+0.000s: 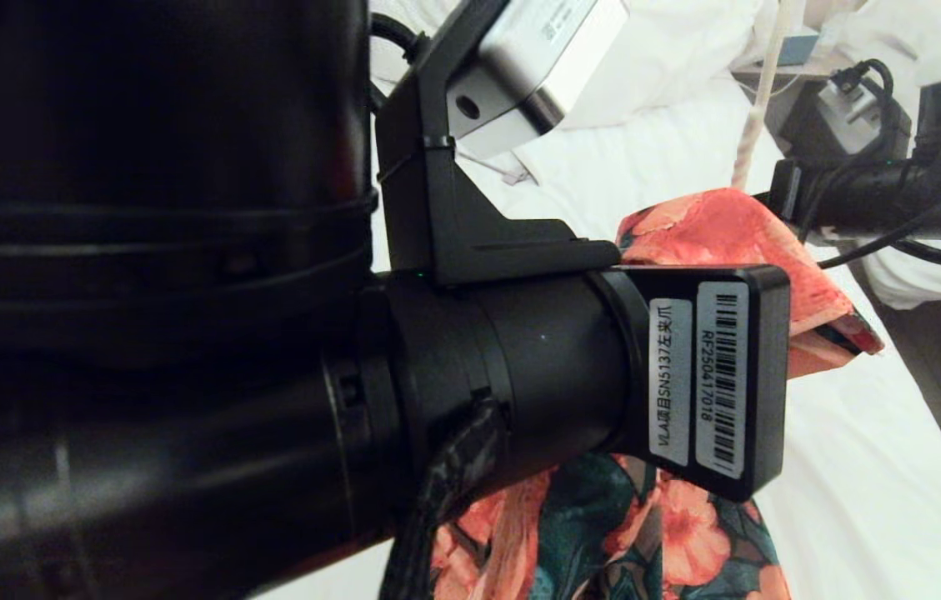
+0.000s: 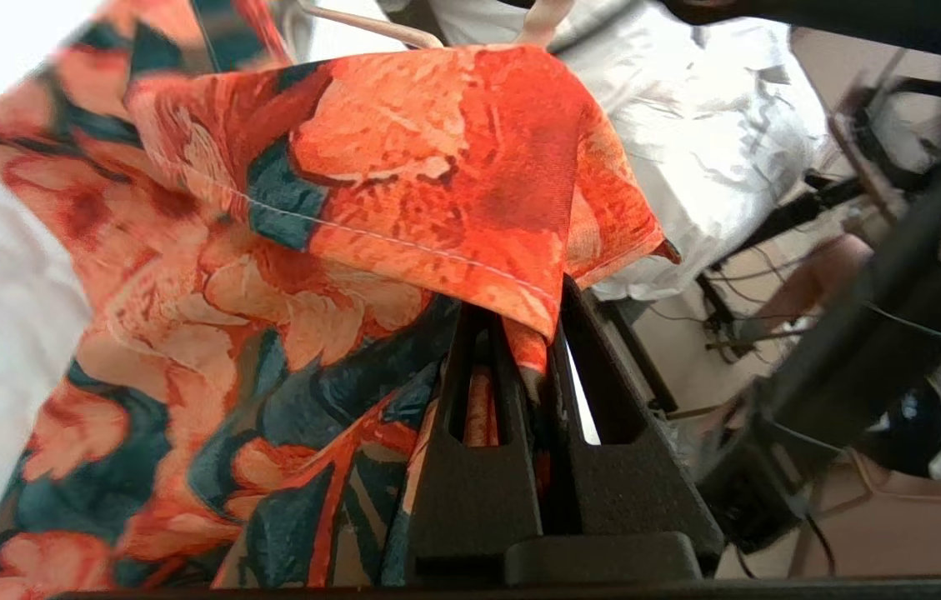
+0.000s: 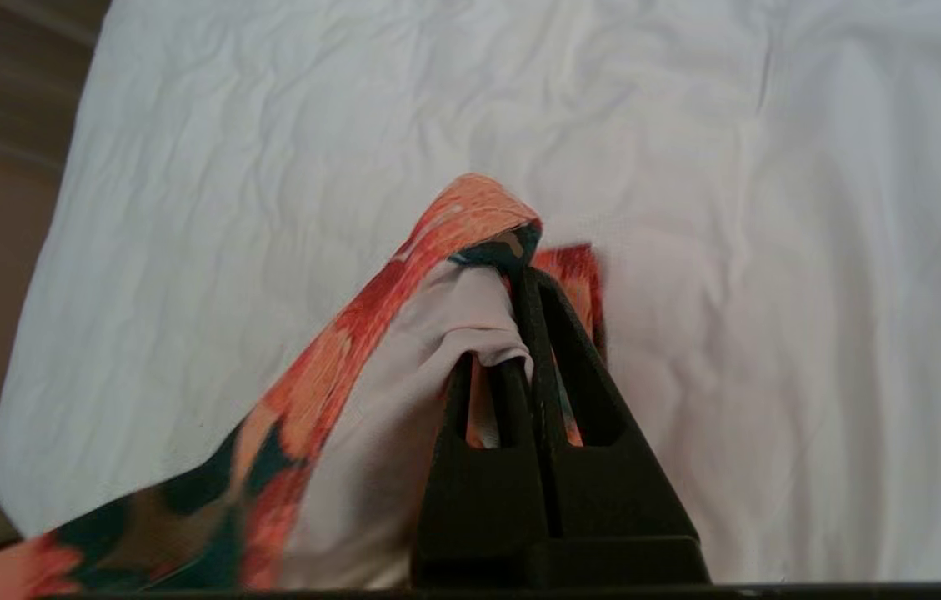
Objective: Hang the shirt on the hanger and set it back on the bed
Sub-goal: Hook the other side of the shirt onto the hanger
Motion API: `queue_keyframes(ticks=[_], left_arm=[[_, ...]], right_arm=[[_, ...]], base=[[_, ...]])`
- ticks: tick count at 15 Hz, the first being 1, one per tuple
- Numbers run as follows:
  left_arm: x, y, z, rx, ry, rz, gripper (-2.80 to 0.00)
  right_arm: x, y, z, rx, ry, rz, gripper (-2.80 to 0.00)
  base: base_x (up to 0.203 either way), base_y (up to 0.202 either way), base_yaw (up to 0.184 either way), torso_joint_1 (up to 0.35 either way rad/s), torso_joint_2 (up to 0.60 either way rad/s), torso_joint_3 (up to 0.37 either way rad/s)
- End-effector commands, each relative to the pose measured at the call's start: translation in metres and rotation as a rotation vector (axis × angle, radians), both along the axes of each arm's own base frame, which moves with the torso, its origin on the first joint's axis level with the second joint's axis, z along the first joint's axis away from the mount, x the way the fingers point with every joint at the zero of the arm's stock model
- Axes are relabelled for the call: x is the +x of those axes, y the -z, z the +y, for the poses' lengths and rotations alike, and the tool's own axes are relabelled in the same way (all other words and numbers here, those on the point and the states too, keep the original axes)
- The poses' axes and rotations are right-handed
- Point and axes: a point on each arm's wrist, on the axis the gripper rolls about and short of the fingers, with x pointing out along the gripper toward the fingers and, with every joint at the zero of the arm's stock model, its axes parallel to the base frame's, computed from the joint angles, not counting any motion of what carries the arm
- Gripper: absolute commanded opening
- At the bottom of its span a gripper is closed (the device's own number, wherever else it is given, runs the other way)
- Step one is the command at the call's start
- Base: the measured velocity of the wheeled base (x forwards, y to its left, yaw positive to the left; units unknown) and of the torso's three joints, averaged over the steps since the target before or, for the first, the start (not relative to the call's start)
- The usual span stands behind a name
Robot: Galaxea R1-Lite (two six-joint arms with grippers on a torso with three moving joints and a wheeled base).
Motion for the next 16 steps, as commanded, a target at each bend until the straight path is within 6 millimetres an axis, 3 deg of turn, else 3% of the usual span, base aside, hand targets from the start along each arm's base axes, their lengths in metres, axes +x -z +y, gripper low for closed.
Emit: queue_keyframes(ticks=[1, 5, 10, 16], left_arm=[[0.006, -0.005, 0.004, -0.018, -0.027, -0.006, -2.80], [0.000, -0.020, 0.021, -0.064, -0.024, -0.021, -2.80], [-0.007, -0.020, 0.021, -0.064, 0.002, -0.021, -2.80], [-0.005, -0.014, 0.016, -0.044, -0.001, -0.016, -2.80]], right_arm=[[-0.010, -0.005, 0.001, -0.013, -0.015, 0.001, -2.80], [-0.010, -0.005, 0.000, -0.036, -0.015, -0.009, -2.80], [0.003, 0.003, 0.002, -0.042, -0.016, -0.011, -2.80], [-0.003, -0.002, 0.001, -0.039, -0.017, -0.017, -2.80]], base=[[0.000, 0.000, 0.000, 0.000, 0.00, 0.000], [0.000, 0.000, 0.000, 0.000, 0.00, 0.000], [0.000, 0.000, 0.000, 0.000, 0.00, 0.000], [0.000, 0.000, 0.000, 0.000, 0.00, 0.000]])
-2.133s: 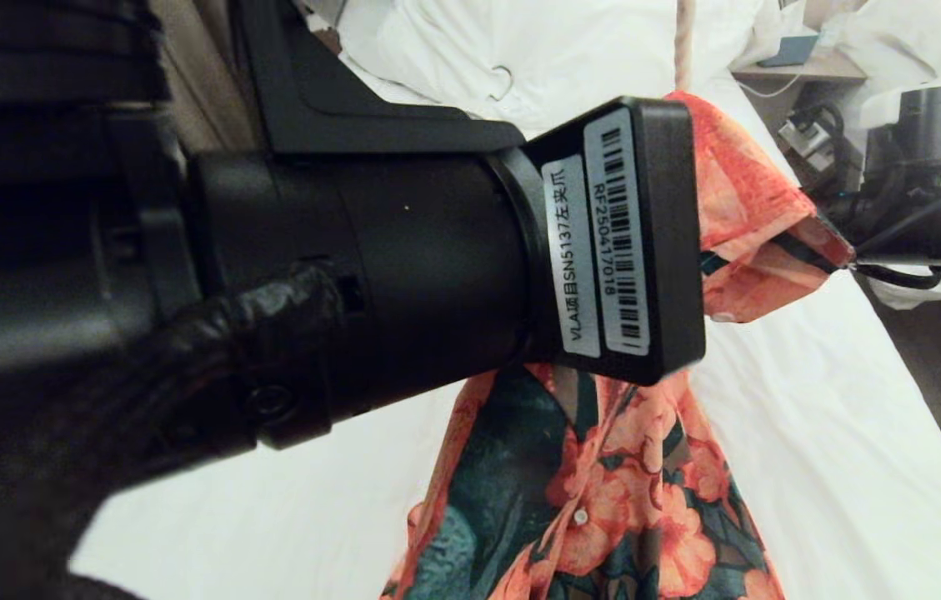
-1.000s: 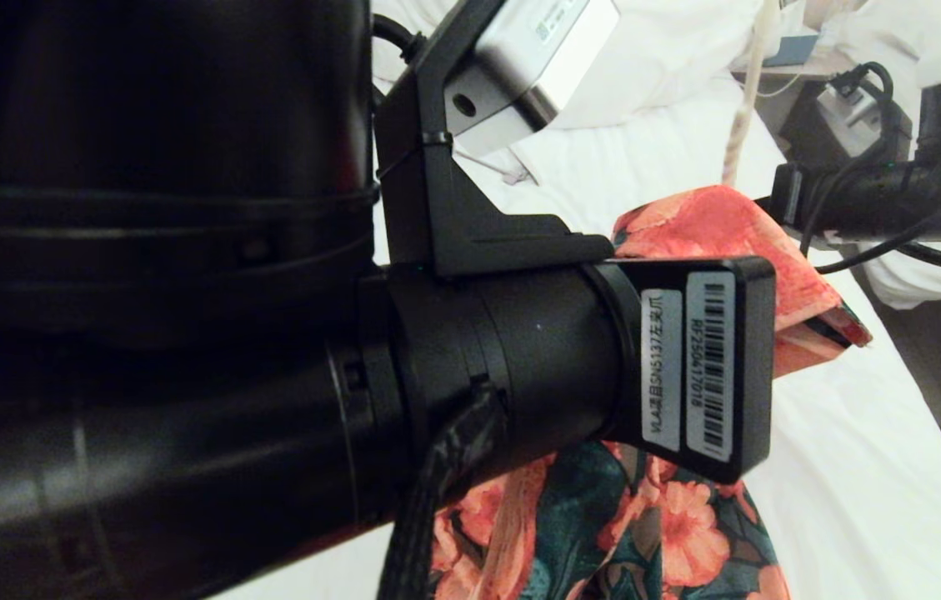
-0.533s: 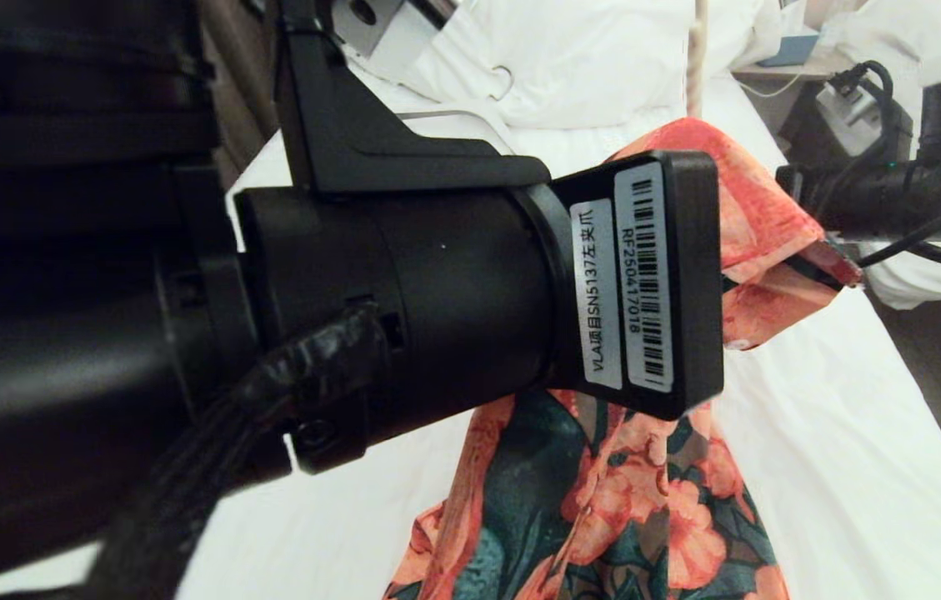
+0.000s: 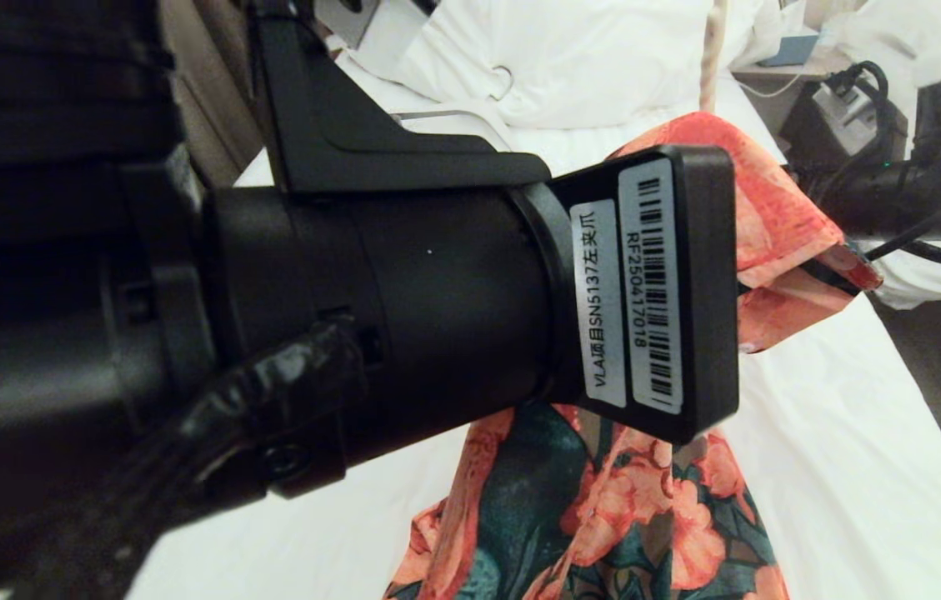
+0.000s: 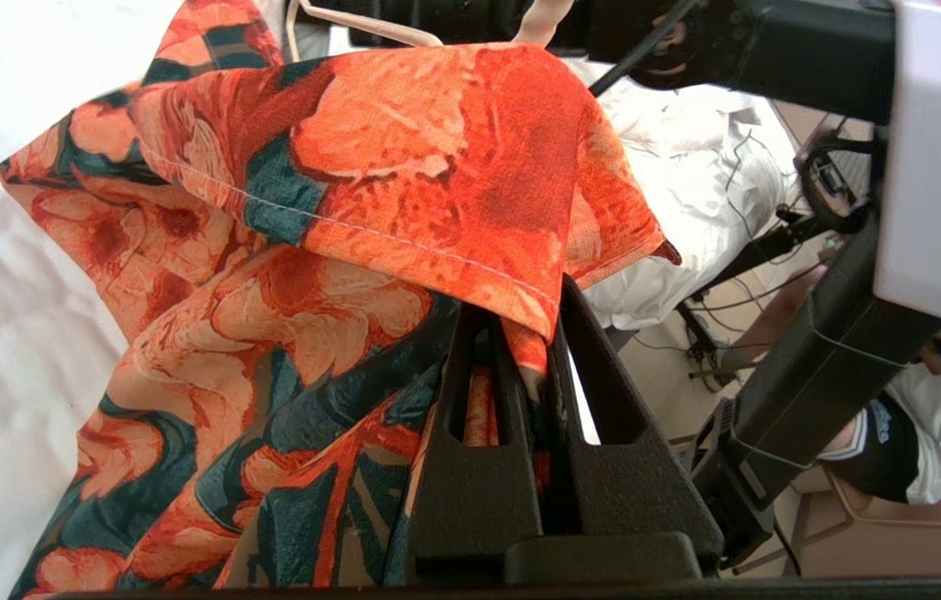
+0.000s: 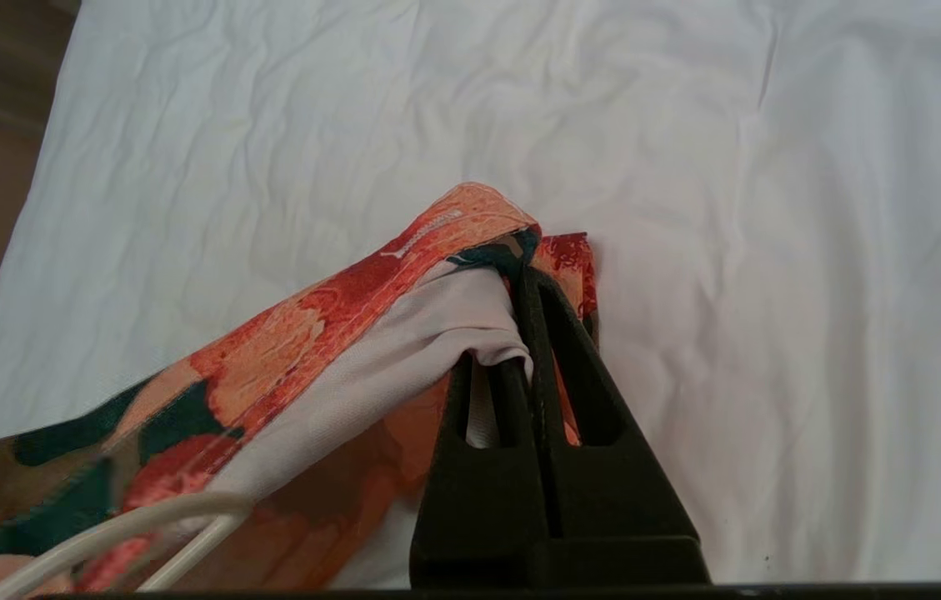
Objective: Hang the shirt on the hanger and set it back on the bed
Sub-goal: Hook the other side of the shirt onto the hanger
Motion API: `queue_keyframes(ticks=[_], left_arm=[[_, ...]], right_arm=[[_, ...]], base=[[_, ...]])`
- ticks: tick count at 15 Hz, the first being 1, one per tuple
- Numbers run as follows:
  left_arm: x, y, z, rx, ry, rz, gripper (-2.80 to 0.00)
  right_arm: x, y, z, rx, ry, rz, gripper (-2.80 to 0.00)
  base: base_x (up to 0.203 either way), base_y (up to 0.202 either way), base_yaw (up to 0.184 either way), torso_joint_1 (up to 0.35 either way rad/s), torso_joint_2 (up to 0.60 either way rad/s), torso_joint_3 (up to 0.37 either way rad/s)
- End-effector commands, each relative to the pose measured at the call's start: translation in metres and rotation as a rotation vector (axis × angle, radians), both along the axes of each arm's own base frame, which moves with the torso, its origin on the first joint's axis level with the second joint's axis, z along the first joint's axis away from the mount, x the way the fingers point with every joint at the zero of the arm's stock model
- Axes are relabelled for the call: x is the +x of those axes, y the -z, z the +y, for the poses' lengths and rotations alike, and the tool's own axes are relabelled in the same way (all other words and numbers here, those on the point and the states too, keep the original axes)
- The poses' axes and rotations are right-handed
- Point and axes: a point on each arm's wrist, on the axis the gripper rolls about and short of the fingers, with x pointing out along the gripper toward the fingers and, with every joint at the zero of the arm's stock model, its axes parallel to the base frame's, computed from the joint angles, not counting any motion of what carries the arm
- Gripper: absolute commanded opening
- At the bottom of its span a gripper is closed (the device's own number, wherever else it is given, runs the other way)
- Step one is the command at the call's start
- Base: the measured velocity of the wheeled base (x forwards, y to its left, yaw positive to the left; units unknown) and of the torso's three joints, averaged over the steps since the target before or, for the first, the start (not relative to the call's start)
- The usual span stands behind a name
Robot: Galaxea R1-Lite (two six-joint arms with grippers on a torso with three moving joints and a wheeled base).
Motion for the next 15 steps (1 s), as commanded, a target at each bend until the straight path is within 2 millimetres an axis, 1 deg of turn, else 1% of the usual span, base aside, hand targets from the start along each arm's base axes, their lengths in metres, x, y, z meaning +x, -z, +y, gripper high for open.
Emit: queue_keyframes(ticks=[1, 7, 11, 15], left_arm=[[0.002, 0.005, -0.005, 0.015, -0.002, 0.007, -2.80], [0.004, 0.010, -0.010, 0.032, -0.007, 0.007, -2.80], [0.004, 0.013, -0.013, 0.042, -0.002, 0.011, -2.80], [0.006, 0.020, -0.017, 0.052, -0.003, 0.013, -2.80]], right_arm=[[-0.004, -0.004, 0.000, 0.003, -0.002, -0.009, -2.80], [-0.015, -0.010, -0.001, 0.003, -0.008, 0.003, -2.80], [-0.021, -0.023, -0.001, 0.009, -0.011, -0.041, -2.80], [-0.029, -0.028, 0.005, 0.012, -0.034, -0.049, -2.80]], base=[[0.000, 0.000, 0.000, 0.000, 0.00, 0.000], [0.000, 0.000, 0.000, 0.000, 0.00, 0.000], [0.000, 0.000, 0.000, 0.000, 0.00, 0.000], [0.000, 0.000, 0.000, 0.000, 0.00, 0.000]])
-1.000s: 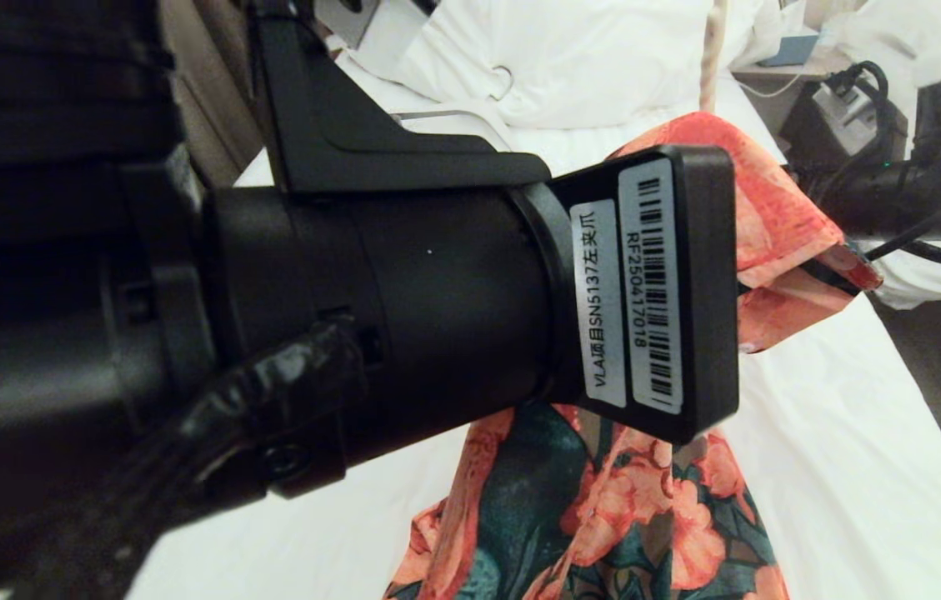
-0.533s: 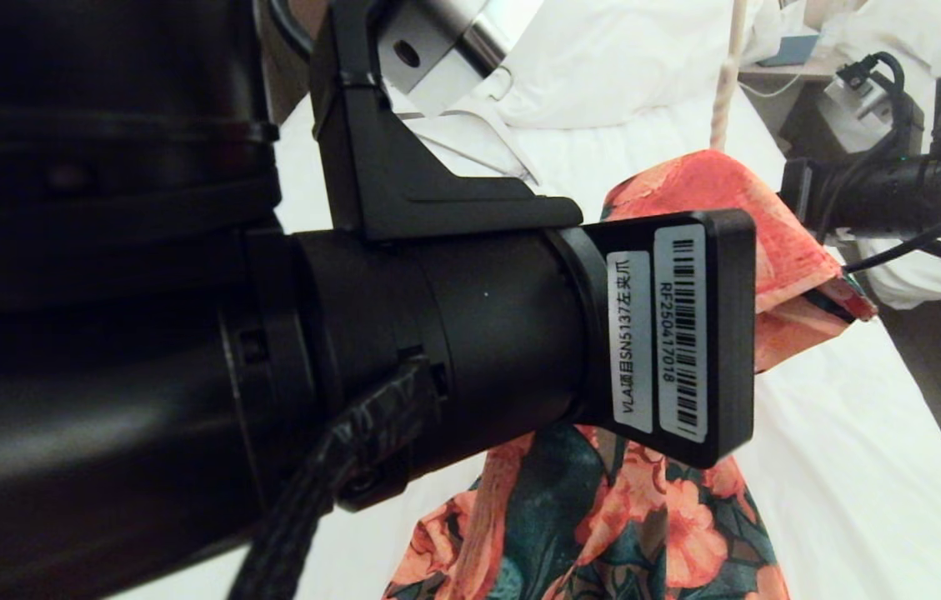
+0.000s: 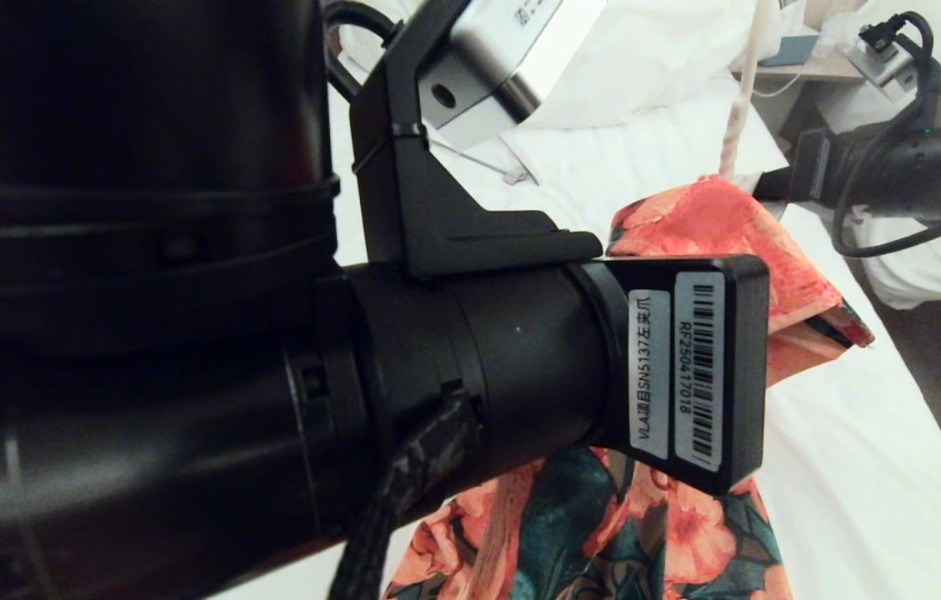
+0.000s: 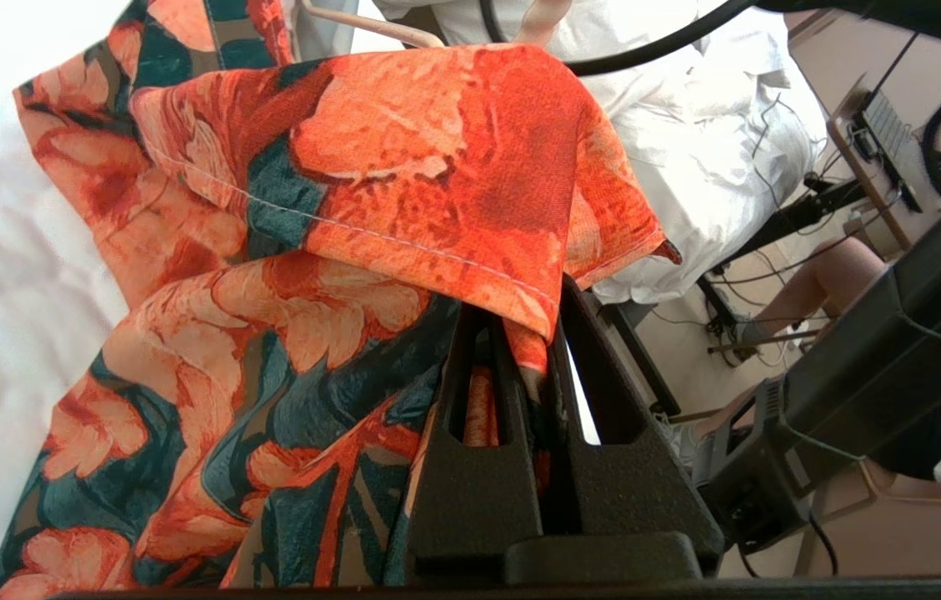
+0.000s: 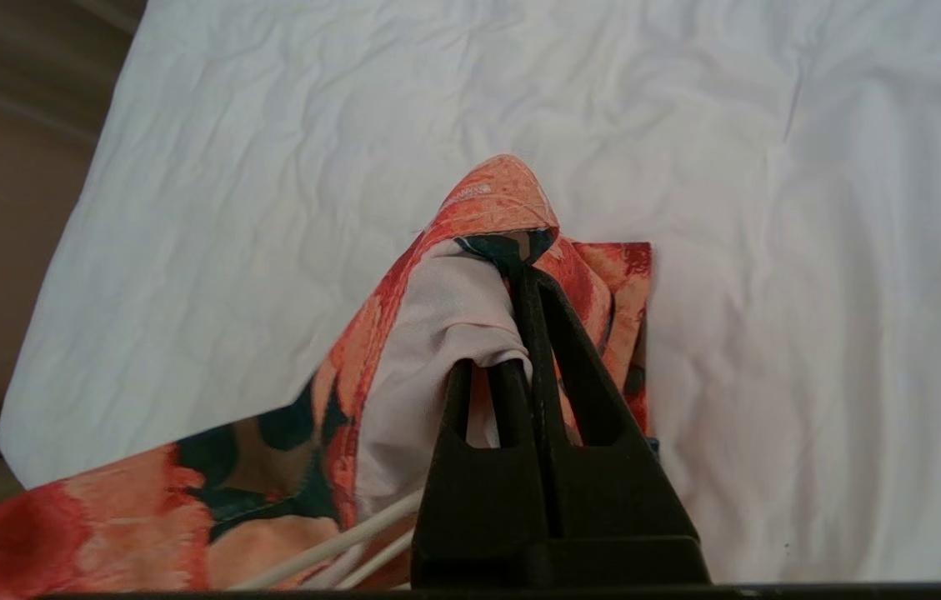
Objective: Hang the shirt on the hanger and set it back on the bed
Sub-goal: Hook the other side of the shirt onto the hanger
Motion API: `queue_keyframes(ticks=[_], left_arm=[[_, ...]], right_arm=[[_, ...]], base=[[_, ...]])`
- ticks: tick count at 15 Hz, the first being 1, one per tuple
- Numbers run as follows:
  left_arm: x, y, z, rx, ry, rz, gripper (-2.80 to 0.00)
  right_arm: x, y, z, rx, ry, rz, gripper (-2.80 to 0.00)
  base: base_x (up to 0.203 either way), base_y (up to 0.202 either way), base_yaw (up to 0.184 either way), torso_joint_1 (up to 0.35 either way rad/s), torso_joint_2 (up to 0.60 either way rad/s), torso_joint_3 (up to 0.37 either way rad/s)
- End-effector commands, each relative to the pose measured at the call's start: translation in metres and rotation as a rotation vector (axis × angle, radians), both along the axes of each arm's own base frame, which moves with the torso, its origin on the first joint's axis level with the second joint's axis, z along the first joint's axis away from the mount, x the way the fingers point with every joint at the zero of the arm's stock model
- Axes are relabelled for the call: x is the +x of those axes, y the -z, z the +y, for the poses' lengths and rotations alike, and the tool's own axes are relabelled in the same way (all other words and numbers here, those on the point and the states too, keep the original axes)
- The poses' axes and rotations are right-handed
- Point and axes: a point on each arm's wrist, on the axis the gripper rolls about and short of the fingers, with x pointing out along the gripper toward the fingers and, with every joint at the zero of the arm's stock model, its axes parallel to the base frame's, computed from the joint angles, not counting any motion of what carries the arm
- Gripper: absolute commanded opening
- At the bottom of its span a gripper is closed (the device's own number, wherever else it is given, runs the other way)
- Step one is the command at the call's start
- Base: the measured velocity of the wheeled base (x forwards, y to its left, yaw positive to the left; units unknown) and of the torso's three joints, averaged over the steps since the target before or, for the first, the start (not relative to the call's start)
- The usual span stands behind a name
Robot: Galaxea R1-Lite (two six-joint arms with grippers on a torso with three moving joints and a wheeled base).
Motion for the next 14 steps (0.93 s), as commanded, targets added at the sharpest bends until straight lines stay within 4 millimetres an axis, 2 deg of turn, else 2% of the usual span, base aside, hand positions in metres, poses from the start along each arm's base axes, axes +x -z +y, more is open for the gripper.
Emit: queue_keyframes(ticks=[1, 5, 10, 14], left_arm=[[0.001, 0.004, -0.003, -0.026, -0.002, -0.006, -2.80], [0.004, 0.010, -0.009, -0.178, 0.001, -0.059, -2.80], [0.006, 0.025, -0.020, -0.244, 0.024, -0.080, -2.80], [0.009, 0.040, -0.028, -0.290, 0.044, -0.161, -2.80]], right_arm=[[-0.005, -0.004, 0.002, 0.004, -0.011, -0.011, -2.80], [-0.020, -0.015, 0.018, 0.023, -0.068, -0.041, -2.80], [-0.041, -0.042, 0.030, 0.051, -0.128, -0.131, -2.80], [-0.062, -0.052, 0.032, 0.071, -0.157, -0.141, -2.80]], base=[[0.000, 0.000, 0.000, 0.000, 0.00, 0.000], [0.000, 0.000, 0.000, 0.000, 0.00, 0.000], [0.000, 0.000, 0.000, 0.000, 0.00, 0.000], [0.000, 0.000, 0.000, 0.000, 0.00, 0.000]])
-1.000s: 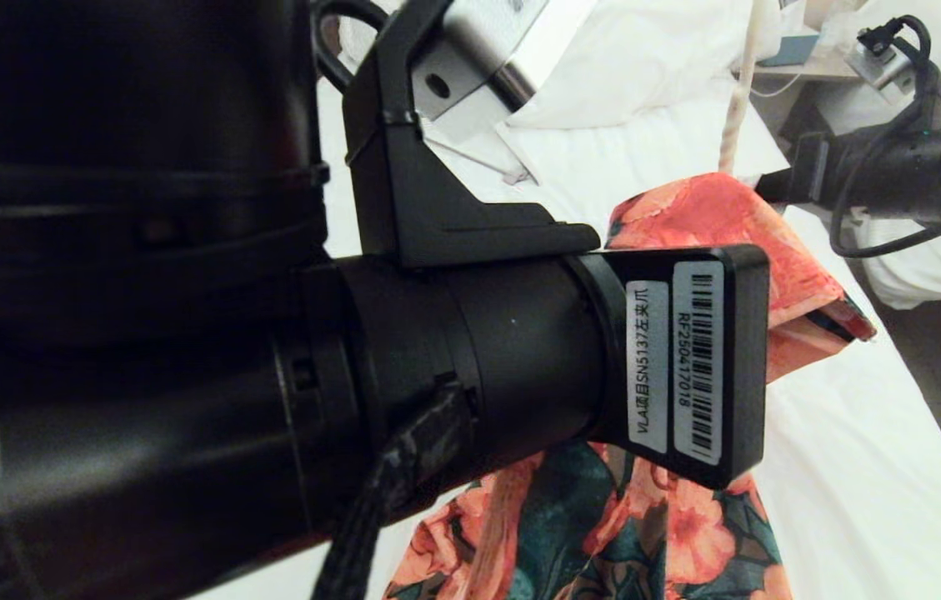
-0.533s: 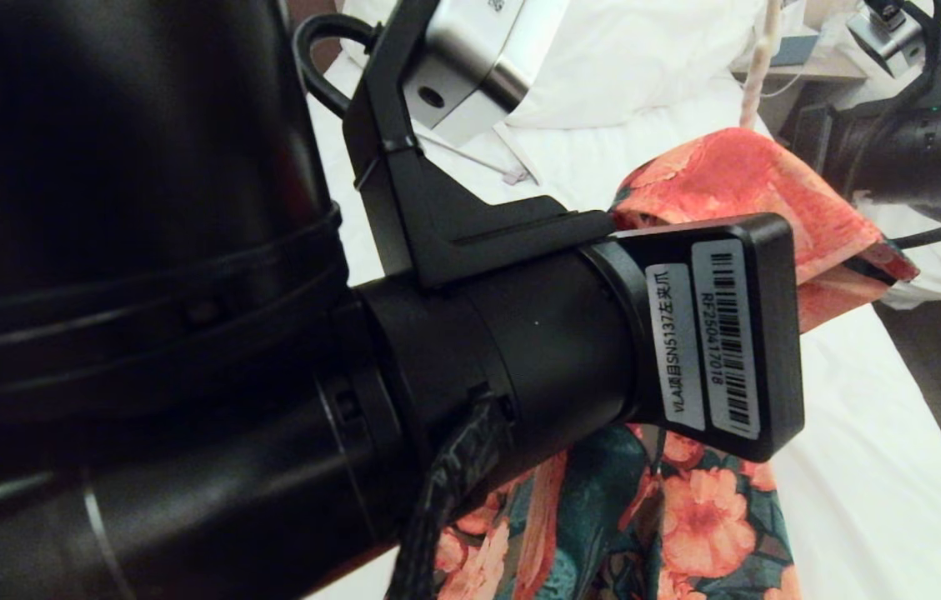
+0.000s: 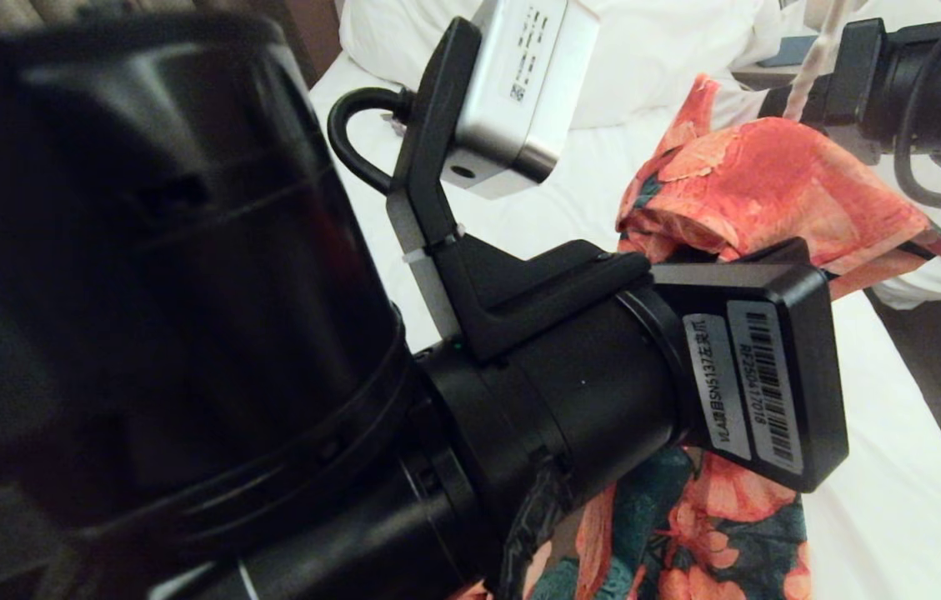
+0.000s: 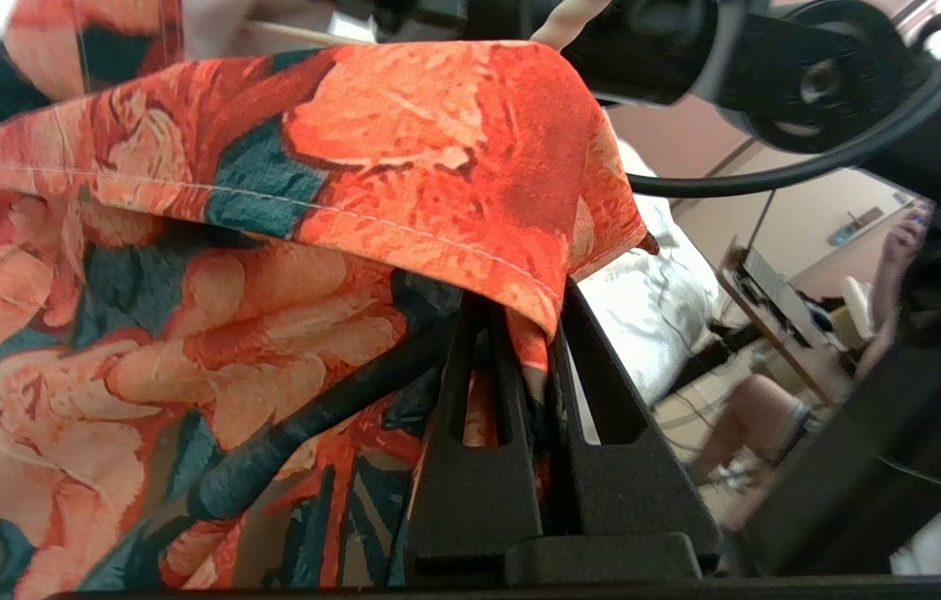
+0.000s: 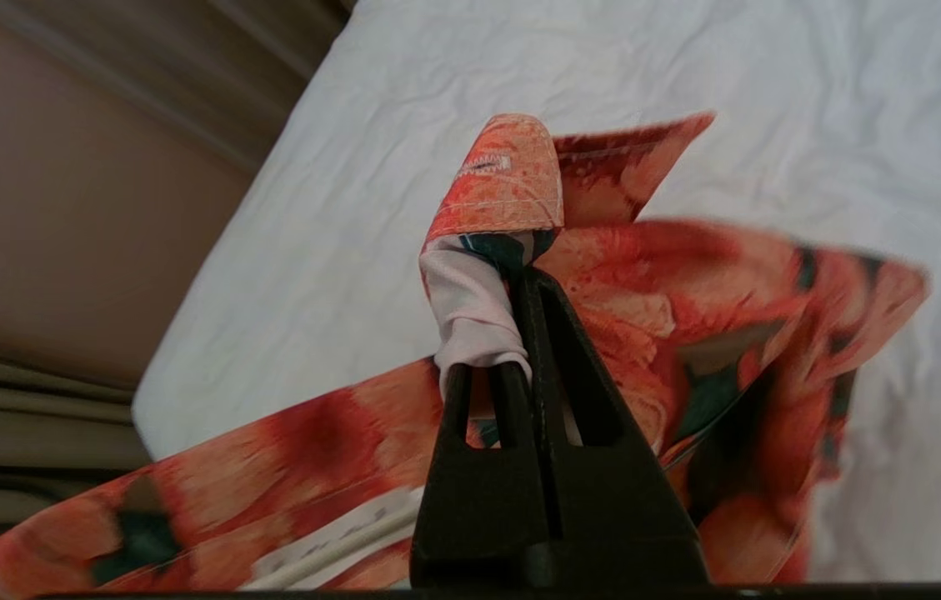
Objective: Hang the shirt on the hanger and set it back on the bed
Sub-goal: Hook the other side of the shirt onto the hanger
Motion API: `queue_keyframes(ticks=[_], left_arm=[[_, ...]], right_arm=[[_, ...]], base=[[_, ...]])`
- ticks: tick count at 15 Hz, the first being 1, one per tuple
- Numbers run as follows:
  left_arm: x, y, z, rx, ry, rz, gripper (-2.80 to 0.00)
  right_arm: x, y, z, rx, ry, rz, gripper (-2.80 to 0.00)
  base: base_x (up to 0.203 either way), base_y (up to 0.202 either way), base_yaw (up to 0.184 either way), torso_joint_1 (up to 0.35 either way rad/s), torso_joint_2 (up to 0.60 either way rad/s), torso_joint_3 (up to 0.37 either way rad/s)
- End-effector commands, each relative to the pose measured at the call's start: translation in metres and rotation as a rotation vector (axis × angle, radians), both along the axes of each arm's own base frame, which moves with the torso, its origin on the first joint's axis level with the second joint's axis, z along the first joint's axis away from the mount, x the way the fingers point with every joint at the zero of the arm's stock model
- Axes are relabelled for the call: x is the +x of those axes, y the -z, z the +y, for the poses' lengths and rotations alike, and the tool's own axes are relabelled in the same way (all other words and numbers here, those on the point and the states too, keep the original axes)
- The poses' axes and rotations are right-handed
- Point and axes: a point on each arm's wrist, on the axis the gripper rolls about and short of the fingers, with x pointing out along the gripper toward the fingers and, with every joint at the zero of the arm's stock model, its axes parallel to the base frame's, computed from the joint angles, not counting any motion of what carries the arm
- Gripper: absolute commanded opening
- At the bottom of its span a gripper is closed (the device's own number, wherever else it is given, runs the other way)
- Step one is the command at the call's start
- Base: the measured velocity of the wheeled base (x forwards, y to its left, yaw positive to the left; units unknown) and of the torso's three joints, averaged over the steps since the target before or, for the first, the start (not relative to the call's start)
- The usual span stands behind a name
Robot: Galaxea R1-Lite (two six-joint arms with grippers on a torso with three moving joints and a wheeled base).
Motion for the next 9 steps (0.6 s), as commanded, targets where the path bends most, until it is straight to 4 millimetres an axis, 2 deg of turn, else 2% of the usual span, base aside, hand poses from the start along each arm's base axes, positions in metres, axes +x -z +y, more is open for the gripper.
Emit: queue_keyframes(ticks=[1, 6, 9], left_arm=[[0.003, 0.014, -0.007, 0.008, -0.013, -0.055, -2.80], [0.006, 0.030, -0.018, -0.085, -0.014, -0.173, -2.80], [0.007, 0.031, -0.019, -0.112, -0.024, -0.210, -2.80]], right_arm=[[-0.012, -0.007, -0.002, 0.014, -0.010, -0.014, -2.80], [-0.038, -0.017, 0.004, 0.026, -0.071, -0.032, -2.80], [-0.053, -0.018, 0.009, 0.021, -0.115, -0.007, -2.80]], base=[[0.000, 0.000, 0.000, 0.000, 0.00, 0.000], [0.000, 0.000, 0.000, 0.000, 0.00, 0.000], [0.000, 0.000, 0.000, 0.000, 0.00, 0.000]])
